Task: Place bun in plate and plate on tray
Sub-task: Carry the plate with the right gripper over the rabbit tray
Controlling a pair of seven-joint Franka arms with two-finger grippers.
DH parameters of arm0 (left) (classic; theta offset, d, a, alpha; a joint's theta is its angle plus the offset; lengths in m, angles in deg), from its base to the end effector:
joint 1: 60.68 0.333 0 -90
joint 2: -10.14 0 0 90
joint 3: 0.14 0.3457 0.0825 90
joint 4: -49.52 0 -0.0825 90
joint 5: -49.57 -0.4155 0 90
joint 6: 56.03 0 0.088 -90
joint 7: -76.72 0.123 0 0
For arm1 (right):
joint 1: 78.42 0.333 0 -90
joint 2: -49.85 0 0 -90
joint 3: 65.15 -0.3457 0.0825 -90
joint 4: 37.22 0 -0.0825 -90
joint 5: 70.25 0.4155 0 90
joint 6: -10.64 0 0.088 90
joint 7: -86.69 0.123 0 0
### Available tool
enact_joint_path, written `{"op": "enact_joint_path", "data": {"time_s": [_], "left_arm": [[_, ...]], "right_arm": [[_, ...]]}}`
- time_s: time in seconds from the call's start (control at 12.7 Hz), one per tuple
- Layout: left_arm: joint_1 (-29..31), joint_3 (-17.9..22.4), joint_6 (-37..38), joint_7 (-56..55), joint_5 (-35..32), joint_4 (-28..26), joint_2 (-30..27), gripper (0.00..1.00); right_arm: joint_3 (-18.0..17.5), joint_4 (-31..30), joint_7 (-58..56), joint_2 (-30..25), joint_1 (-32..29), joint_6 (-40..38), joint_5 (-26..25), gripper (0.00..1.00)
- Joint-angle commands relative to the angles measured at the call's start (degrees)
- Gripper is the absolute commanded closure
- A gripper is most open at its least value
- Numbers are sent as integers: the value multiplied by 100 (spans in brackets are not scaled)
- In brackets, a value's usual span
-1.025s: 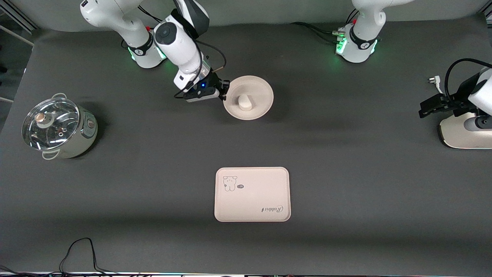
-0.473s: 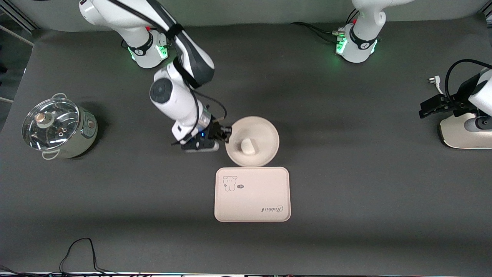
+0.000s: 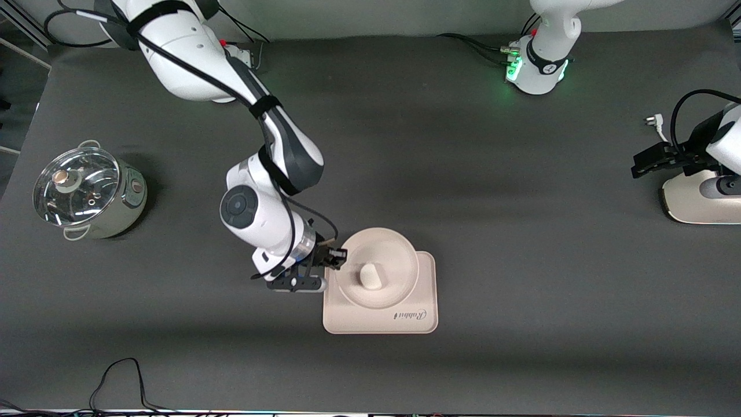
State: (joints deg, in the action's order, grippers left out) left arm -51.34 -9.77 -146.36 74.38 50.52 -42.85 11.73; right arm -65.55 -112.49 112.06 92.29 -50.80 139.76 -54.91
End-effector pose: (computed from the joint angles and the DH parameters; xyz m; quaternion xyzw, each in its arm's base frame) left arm 0.5922 -0.0037 0.6018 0.9993 0.0181 -0.0317 0.0099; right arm 0.7122 0.3894 0.3104 -0.9873 0.0518 -0.0369 0.1458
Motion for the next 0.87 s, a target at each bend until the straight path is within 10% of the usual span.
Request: {"op": "enact_joint_path", "data": {"time_s": [0.0,0.71,0.79], "left_arm": [[-19,40,156,23,72,166,52,0],[-37,40,165,58,46,166,96,0],[-37,31,156,67,64,175,105,0]], "right_arm": [[-30,575,-50,615,-54,32,-23,100],[-74,557,11,1408,-19,1177,65,96],[-74,557,29,1408,-19,1177,65,29]]}}
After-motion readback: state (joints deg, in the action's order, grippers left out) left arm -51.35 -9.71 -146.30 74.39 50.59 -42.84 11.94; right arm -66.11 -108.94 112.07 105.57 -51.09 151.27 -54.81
